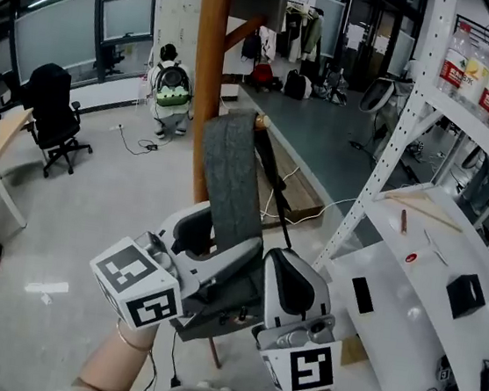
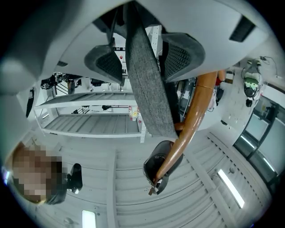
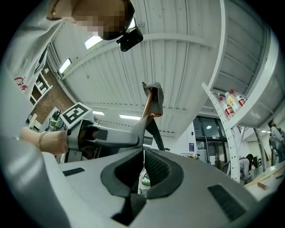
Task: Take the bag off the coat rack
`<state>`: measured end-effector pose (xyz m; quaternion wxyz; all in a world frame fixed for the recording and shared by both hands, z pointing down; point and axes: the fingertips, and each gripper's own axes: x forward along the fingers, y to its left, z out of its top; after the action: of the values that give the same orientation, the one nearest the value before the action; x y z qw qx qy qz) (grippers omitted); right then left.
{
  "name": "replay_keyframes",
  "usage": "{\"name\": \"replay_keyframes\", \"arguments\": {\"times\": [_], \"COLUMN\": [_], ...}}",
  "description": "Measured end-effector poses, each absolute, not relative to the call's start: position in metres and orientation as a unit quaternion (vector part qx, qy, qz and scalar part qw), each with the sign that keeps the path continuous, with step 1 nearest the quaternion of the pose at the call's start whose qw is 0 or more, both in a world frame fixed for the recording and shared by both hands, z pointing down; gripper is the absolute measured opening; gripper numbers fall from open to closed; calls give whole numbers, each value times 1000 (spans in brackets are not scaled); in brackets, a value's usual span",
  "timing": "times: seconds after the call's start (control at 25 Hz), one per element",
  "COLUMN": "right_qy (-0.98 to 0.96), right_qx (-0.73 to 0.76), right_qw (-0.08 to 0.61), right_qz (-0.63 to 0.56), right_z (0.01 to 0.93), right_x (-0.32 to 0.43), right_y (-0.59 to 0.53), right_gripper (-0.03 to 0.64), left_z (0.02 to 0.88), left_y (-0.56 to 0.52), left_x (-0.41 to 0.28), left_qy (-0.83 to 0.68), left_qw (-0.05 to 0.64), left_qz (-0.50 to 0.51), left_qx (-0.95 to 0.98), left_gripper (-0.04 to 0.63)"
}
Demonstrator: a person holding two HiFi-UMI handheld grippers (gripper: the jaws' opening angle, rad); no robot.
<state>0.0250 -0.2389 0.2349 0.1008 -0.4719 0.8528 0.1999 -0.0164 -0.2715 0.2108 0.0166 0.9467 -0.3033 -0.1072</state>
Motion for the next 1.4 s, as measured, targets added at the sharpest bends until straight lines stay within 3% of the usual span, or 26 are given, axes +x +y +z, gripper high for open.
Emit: {"name": "replay_keyframes", "arguments": {"times": [0.28, 0.48, 1.4], "right_qy": [855, 854, 849], "right_qx": [-468, -469, -478], "right_qw": [106, 104, 130], "right_qz": [195, 198, 182], "right_z": [236, 236, 230], "right_x": [35, 41, 67], "right_y": [-246, -252, -260], "right_gripper": [20, 20, 20], "left_z": [192, 187, 126], "left_y": [-285, -284, -278], "left_x": [-6, 0, 23], "left_qy": [-282, -248, -258], "left_qw": [-12, 1, -158], "left_qz": [-108, -132, -92], "left_qx": [953, 960, 949], "left_gripper": [289, 48, 35]}}
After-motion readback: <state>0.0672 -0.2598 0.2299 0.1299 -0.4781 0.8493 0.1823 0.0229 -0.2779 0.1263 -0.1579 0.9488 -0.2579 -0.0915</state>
